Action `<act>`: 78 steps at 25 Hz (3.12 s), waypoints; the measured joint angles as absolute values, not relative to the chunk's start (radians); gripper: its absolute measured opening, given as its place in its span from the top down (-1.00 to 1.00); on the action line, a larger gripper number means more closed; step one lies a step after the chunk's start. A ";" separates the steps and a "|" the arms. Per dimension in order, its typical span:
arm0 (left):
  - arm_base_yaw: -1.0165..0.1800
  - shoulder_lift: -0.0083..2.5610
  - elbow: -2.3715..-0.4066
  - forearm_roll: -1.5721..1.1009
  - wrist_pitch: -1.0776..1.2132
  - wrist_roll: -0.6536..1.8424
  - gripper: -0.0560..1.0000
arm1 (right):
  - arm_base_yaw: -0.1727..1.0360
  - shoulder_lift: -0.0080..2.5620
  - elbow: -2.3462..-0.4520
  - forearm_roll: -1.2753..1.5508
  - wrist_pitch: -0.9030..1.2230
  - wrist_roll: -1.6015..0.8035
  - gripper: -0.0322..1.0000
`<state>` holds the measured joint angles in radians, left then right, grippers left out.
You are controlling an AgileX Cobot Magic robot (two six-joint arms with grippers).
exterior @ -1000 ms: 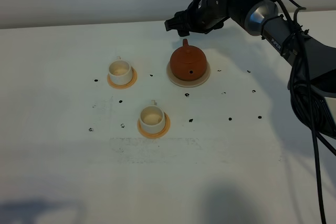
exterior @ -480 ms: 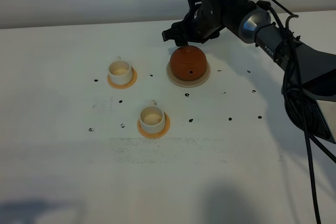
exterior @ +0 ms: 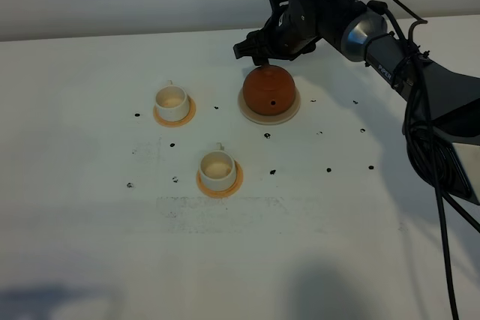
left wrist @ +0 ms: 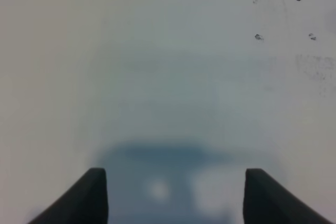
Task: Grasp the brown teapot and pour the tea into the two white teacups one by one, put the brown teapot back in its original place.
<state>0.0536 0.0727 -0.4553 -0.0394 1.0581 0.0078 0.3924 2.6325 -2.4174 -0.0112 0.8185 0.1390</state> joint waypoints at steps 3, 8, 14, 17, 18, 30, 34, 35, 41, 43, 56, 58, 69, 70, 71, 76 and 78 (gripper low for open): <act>0.054 0.073 -0.455 -0.039 1.058 0.008 -0.15 | 0.391 2.633 -2.417 -0.024 0.822 0.139 -0.21; 0.054 0.073 -0.455 -0.039 1.058 0.008 -0.15 | 0.390 2.633 -2.417 -0.039 0.823 0.139 -0.21; 0.054 0.073 -0.455 -0.039 1.058 0.008 -0.15 | 0.390 2.633 -2.417 -0.045 0.823 0.139 -0.21; 0.054 0.073 -0.455 -0.039 1.058 0.008 -0.15 | 0.390 2.633 -2.417 -0.059 0.821 0.139 -0.21; 0.054 0.073 -0.455 -0.039 1.058 0.008 -0.15 | 0.390 2.633 -2.417 -0.064 0.821 0.139 -0.21; 0.054 0.073 -0.455 -0.039 1.058 0.007 -0.15 | 0.371 2.633 -2.417 -0.107 0.835 0.139 -0.21; 0.054 0.073 -0.455 -0.039 1.058 0.007 -0.15 | 0.370 2.633 -2.417 -0.119 0.844 0.138 -0.21; 0.054 0.073 -0.455 -0.039 1.058 0.007 -0.15 | 0.370 2.633 -2.417 -0.120 0.844 0.138 -0.21; 0.054 0.073 -0.455 -0.039 1.058 0.007 -0.15 | 0.370 2.629 -2.417 -0.122 0.846 0.135 -0.21; 0.054 0.073 -0.455 -0.039 1.058 0.007 -0.15 | 0.370 2.622 -2.417 -0.126 0.851 0.131 -0.21; 0.054 0.073 -0.455 -0.039 1.058 0.007 -0.15 | 0.368 2.614 -2.417 -0.136 0.856 0.102 -0.21; 0.054 0.073 -0.455 -0.039 1.058 0.007 -0.15 | 0.368 2.614 -2.417 -0.144 0.859 0.099 -0.21; 0.054 0.073 -0.455 -0.039 1.058 0.008 -0.15 | 0.368 2.614 -2.418 -0.145 0.878 0.065 -0.21; 0.054 0.073 -0.455 -0.039 1.058 0.008 -0.15 | 0.368 2.613 -2.418 -0.144 0.883 0.060 -0.21; 0.054 0.073 -0.455 -0.039 1.058 0.008 -0.15 | 0.368 2.613 -2.418 -0.144 0.885 0.052 -0.21; 0.054 0.073 -0.455 -0.039 1.058 0.008 -0.15 | 0.368 2.613 -2.421 -0.143 0.899 0.037 -0.21; 0.054 0.073 -0.455 -0.039 1.058 0.008 -0.15 | 0.368 2.613 -2.421 -0.139 0.905 0.023 -0.21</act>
<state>0.0536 0.0727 -0.4553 -0.0394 1.0581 0.0077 0.3679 2.6133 -2.4215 -0.1387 0.9048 0.0225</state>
